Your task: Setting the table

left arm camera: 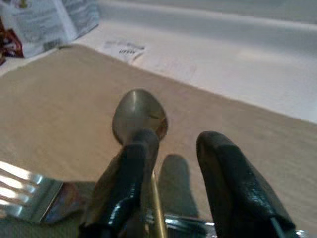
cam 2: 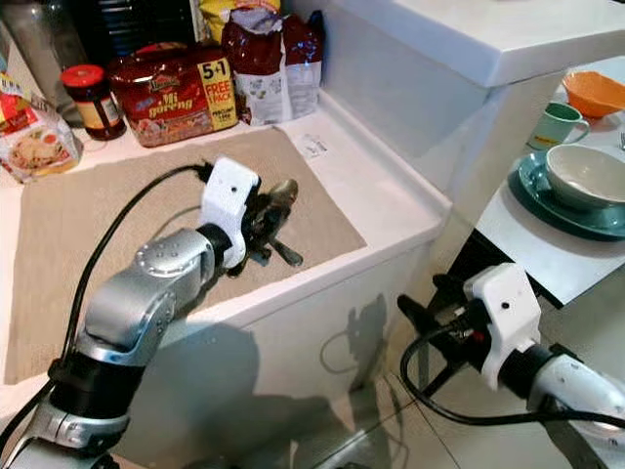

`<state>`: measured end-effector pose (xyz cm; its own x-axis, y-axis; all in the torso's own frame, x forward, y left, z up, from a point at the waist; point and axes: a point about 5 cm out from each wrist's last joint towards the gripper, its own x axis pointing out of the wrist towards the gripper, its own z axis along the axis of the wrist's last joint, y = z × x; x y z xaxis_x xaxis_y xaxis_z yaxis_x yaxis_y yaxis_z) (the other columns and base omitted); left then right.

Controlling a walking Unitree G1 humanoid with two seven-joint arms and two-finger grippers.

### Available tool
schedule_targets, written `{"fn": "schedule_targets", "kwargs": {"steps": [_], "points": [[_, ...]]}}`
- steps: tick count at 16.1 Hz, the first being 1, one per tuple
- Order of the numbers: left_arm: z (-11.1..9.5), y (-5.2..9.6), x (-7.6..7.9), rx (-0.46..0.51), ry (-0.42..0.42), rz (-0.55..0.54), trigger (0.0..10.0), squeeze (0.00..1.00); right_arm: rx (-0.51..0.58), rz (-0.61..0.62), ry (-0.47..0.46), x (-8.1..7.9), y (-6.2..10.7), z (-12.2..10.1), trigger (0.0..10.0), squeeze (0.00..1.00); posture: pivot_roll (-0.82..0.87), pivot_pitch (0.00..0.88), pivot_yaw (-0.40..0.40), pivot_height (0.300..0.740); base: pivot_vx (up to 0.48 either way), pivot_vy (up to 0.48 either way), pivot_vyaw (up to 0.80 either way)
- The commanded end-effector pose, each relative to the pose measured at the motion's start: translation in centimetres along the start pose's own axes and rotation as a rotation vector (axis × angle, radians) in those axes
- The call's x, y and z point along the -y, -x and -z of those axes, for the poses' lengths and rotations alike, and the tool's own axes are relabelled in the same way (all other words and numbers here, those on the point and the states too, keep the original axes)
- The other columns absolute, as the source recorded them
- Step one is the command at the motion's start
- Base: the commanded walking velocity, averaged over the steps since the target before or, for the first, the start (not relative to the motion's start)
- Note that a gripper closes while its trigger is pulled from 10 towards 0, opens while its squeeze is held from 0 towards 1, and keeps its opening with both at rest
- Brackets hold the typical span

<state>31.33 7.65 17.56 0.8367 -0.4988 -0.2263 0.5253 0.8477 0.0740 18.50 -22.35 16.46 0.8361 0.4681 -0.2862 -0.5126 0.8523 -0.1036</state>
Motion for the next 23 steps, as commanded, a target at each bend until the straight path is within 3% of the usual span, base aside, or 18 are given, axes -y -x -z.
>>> {"fn": "schedule_targets", "kwargs": {"steps": [1, 5, 15, 22, 23], "points": [[-0.1, -0.1, -0.2, -0.018, 0.005, -0.017, 10.0, 1.0, 0.024, 0.011, 0.032, 0.2, 0.4, -0.8, 10.0, 0.0, -0.08, 0.015, 0.019, 0.74, 0.0, 0.0, 0.0], [0.3, -0.4, -1.1, -0.048, 0.014, -0.059, 10.0, 1.0, 0.024, -0.027, 0.051, -0.3, 0.5, -1.3, 10.0, 0.0, -0.1, 0.025, 0.035, 0.74, 0.0, 0.0, 0.0], [1.4, -1.5, -0.7, -0.114, 0.053, -0.016, 10.0, 1.0, 0.018, -0.125, 0.045, -0.7, 0.4, -1.7, 10.0, 0.0, -0.11, 0.017, 0.047, 0.74, 0.0, 0.0, 0.0], [2.1, -2.0, -0.6, -0.158, 0.112, 0.01, 10.0, 1.0, 0.131, -0.164, 0.008, -1.4, 1.0, -2.5, 10.0, 0.0, -0.12, 0.007, 0.069, 0.74, 0.0, 0.0, 0.0], [2.1, -2.1, -0.6, -0.156, 0.122, 0.014, 5.1, 1.0, 0.138, -0.164, 0.003, -1.4, 1.1, -2.5, 10.0, 0.0, -0.12, 0.007, 0.071, 0.74, 0.0, 0.0, 0.0]]}}
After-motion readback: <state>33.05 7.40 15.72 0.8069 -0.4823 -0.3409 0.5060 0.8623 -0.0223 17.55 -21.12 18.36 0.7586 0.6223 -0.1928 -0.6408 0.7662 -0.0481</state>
